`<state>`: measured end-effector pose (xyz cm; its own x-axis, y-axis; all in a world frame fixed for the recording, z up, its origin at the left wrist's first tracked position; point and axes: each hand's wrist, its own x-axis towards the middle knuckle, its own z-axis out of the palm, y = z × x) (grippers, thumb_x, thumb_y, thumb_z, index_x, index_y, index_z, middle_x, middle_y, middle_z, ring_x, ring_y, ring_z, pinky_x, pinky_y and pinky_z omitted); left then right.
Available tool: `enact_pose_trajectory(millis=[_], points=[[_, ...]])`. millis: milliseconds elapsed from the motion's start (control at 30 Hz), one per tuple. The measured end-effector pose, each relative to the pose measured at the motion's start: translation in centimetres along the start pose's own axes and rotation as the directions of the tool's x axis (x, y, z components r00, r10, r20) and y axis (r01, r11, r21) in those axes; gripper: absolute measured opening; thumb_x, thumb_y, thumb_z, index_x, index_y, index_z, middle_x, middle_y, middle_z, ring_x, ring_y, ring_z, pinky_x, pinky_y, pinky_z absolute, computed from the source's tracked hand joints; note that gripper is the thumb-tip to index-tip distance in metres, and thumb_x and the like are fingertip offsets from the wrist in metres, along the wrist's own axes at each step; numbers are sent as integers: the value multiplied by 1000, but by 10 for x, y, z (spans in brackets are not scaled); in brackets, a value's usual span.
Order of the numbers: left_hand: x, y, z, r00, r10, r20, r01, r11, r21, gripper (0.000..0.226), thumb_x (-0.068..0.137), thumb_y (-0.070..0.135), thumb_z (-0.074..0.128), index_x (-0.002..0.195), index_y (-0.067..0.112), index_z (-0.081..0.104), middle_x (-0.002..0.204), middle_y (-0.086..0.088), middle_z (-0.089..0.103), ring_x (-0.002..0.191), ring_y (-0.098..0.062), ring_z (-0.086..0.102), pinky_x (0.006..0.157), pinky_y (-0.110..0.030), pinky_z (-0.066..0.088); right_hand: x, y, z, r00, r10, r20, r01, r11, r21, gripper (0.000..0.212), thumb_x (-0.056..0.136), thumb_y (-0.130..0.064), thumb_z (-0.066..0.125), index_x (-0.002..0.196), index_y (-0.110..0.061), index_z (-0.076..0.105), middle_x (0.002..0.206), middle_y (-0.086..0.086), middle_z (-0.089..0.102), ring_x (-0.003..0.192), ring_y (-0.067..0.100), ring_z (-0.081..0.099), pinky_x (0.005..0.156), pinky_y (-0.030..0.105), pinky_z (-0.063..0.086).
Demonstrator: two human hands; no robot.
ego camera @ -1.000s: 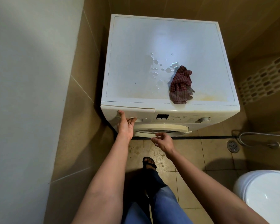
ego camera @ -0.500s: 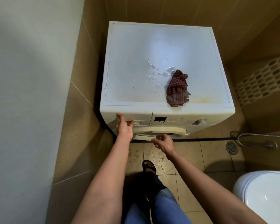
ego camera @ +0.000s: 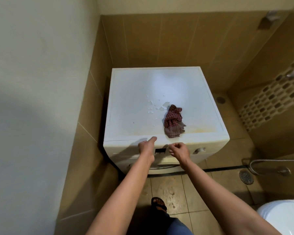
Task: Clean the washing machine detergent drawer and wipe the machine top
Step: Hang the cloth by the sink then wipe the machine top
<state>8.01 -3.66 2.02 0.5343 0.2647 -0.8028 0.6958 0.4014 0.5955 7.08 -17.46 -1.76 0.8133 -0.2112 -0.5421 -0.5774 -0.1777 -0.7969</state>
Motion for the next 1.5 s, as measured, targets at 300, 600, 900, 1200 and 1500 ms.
enact_pose_trajectory(millis=[300,600,900,1200,1500], points=[[9,28,27,978,31,205,-49,995,84,12,91,9,62,84,6,52,78,-5,49,77,-12,54,90,-24,50,54,-56,-29,961,-92,-260,47,983,-175,51,83,-28,70,121,-2,48,115,15,53,99,28,52,78,29,39],[30,40,49,971,115,211,-170,950,263,25,91,5,60,115,5,55,116,-9,56,108,-19,57,98,-27,48,92,-75,-28,993,-104,-57,83,951,-299,23,78,-22,69,71,-11,50,68,4,53,75,26,51,54,27,35],[25,69,65,933,79,350,-126,986,113,46,89,26,70,124,4,50,127,-7,55,120,-18,51,112,-40,37,76,-118,-51,940,-251,231,217,962,165,6,86,-7,60,87,-13,60,89,8,62,84,22,59,70,35,47],[10,100,72,899,134,418,-115,991,-71,31,98,19,56,124,2,55,112,-15,67,97,-28,67,77,-37,56,66,-147,-81,882,-236,408,129,954,272,20,85,5,60,81,-10,47,87,12,60,79,23,61,59,29,50],[-8,131,69,811,226,540,-299,953,51,35,103,43,38,114,22,63,117,-1,69,110,-15,63,88,-29,50,62,-163,-84,890,-192,414,149,980,132,61,77,-56,65,109,-4,62,98,9,69,89,21,66,85,32,51]])
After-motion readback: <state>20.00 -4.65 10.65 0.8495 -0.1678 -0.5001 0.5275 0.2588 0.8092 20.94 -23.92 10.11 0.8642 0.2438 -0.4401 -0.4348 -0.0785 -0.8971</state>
